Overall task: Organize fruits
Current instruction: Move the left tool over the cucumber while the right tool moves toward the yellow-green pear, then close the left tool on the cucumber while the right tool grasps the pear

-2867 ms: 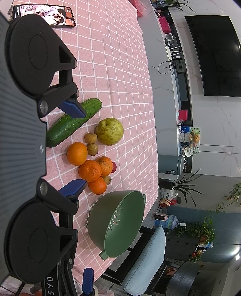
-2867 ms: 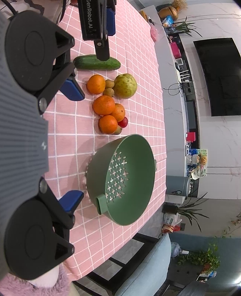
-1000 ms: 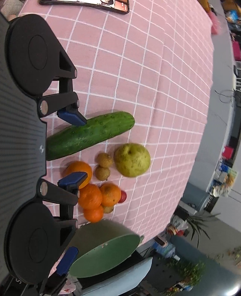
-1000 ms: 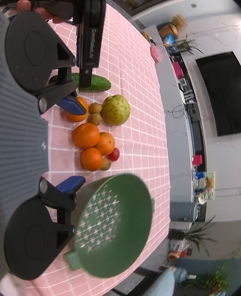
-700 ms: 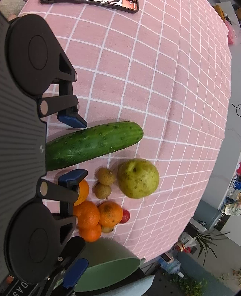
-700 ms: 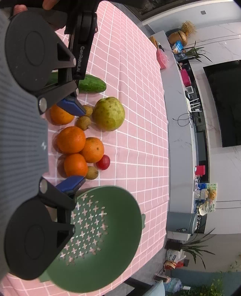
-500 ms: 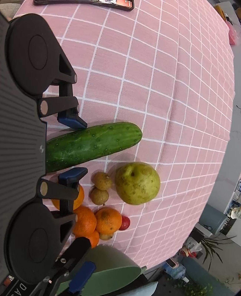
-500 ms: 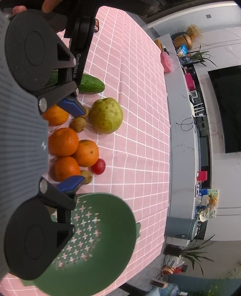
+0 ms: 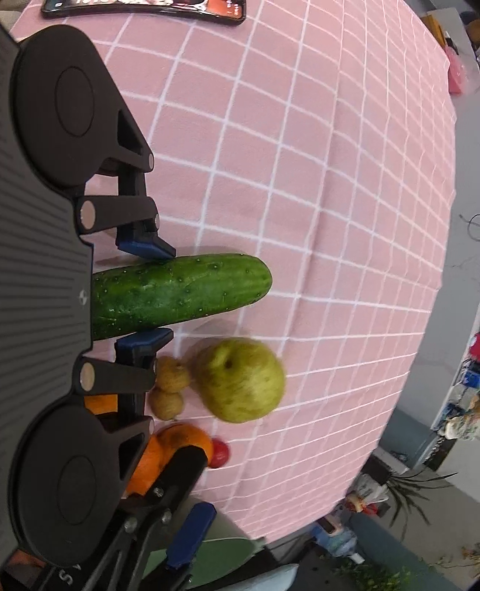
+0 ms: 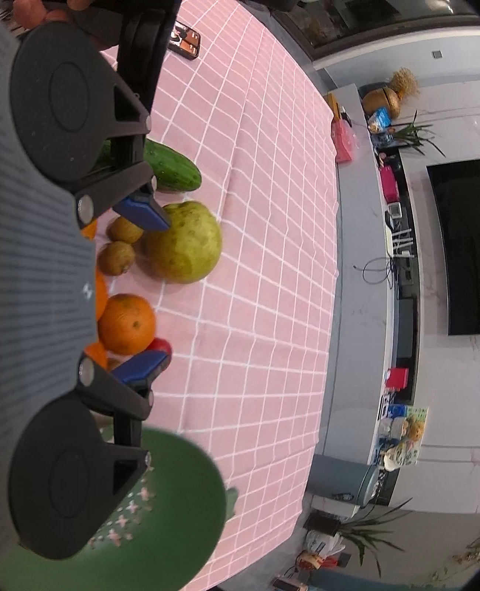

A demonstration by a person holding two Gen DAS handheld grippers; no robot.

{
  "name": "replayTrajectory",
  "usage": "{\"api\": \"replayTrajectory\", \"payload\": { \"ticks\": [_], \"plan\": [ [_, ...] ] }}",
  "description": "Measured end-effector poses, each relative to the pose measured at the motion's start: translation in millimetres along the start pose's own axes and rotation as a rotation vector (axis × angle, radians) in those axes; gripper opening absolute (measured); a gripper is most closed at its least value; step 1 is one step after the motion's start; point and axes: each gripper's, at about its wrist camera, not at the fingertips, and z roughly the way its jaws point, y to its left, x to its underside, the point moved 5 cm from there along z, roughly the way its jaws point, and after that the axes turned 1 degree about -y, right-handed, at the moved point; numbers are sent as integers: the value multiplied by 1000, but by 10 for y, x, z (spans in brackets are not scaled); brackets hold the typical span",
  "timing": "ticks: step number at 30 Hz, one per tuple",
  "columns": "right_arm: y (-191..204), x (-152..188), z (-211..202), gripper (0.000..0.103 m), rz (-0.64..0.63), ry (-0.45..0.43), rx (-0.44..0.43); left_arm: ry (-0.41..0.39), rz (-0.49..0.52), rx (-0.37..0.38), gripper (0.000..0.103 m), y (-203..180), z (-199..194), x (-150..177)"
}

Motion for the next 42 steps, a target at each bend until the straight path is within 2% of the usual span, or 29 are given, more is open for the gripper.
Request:
{"api": "replayTrajectory", "payload": {
  "ticks": [9,13,18,23,25,31,36,42],
  "plan": [
    [122,-201,330,69,41,21,-86,-19,-23,-16,44,89,27,-75],
    [82,-214,467,80,124,55,-121,-28,-49,2,44,101,23,-75],
    [140,-221,621,80,168,95,-181,-34,-100,33,43,213,13,-68],
    [185,-182,788,78,194,130,-180,-43,-75,27,44,194,18,-66],
    [194,-165,848,71,202,144,-175,-47,-66,22,44,180,23,-67],
    [187,-125,912,68,220,139,-169,-43,-52,4,44,162,50,-55],
    [152,-113,839,68,215,133,-151,-55,-50,3,44,163,43,-42],
    [71,-196,586,67,220,76,-143,-70,-66,20,42,177,14,-9]
  ]
}}
